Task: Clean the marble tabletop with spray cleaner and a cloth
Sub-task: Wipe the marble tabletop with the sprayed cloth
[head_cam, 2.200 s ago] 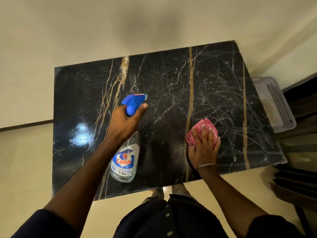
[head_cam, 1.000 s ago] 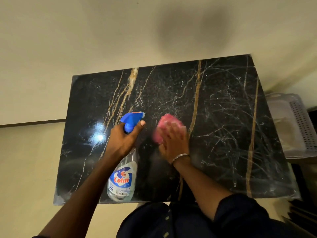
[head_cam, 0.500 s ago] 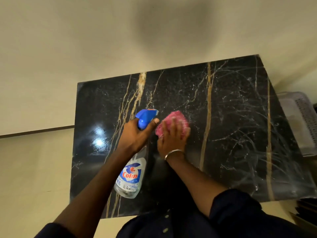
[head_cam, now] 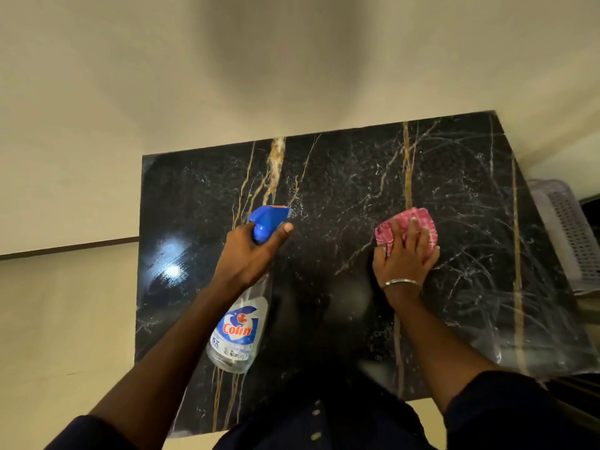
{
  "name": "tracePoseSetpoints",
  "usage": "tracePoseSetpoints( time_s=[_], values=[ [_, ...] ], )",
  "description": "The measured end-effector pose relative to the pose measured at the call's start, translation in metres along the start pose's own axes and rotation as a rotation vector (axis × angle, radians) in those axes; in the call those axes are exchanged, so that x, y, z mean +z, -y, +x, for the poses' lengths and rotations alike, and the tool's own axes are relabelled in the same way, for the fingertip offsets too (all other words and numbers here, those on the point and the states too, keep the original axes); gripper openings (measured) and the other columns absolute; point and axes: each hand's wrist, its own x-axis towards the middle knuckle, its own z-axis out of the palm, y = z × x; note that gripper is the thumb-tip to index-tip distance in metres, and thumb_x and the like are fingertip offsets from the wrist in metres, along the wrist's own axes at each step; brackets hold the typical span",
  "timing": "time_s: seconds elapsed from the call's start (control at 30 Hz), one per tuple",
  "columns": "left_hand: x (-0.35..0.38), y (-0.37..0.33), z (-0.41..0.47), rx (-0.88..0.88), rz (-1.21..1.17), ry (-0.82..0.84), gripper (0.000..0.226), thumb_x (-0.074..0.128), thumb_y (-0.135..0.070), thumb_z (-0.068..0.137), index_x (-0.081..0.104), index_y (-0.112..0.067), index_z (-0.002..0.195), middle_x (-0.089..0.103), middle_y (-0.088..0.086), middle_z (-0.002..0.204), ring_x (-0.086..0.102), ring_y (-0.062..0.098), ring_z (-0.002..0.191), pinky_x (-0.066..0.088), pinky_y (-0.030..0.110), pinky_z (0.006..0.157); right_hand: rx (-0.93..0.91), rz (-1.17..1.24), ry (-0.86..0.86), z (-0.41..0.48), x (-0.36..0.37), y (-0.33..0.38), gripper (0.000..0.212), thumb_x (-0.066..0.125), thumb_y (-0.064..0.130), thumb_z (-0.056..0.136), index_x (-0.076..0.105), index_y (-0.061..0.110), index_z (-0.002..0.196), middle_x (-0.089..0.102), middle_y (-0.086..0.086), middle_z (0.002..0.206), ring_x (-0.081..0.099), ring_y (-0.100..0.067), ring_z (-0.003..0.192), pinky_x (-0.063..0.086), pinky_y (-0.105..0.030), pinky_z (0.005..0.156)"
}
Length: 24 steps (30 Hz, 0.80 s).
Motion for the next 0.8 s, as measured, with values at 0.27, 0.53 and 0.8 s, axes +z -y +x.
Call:
tracePoseSetpoints(
  time_s=[0.27, 0.53, 0.8],
  values=[
    [0.0, 0.01, 0.003, -0.015, -0.016, 0.019, 0.039, 0.063, -0.048, 0.088, 0.055, -0.018, 0.064, 0.061, 0.004, 0.054, 0.058, 0.013, 0.048, 0.047, 0.023, 0.051, -0.161, 0.019, 0.122, -0.029, 0.014, 0.101, 0.072, 0.02, 0.049, 0.087, 0.006, 0.036, 0.156, -0.002, -0.005, 0.165, 0.0, -0.035, 0.151, -0.006, -0.065, 0.113],
    [-0.002, 0.012, 0.008, -0.03, -0.043, 0.078, 0.036, 0.062, -0.048, 0.088, 0.058, -0.017, 0.07, 0.063, 0.0, 0.056, 0.061, 0.013, 0.051, 0.052, 0.029, 0.056, -0.729, -0.189, 0.092, -0.002, 0.006, 0.03, 0.074, 0.038, 0.052, 0.086, 0.015, 0.037, 0.155, 0.013, -0.003, 0.164, 0.014, -0.029, 0.15, 0.019, -0.063, 0.112],
    [-0.013, 0.016, 0.012, -0.029, -0.062, 0.023, 0.035, 0.063, -0.044, 0.089, 0.053, -0.021, 0.065, 0.057, -0.004, 0.05, 0.055, 0.003, 0.043, 0.042, 0.011, 0.046, 0.059, 0.084, 0.035, -0.002, 0.011, 0.107, 0.071, 0.032, 0.046, 0.088, 0.016, 0.033, 0.156, 0.006, -0.009, 0.165, 0.004, -0.035, 0.15, -0.001, -0.066, 0.113]
  ],
)
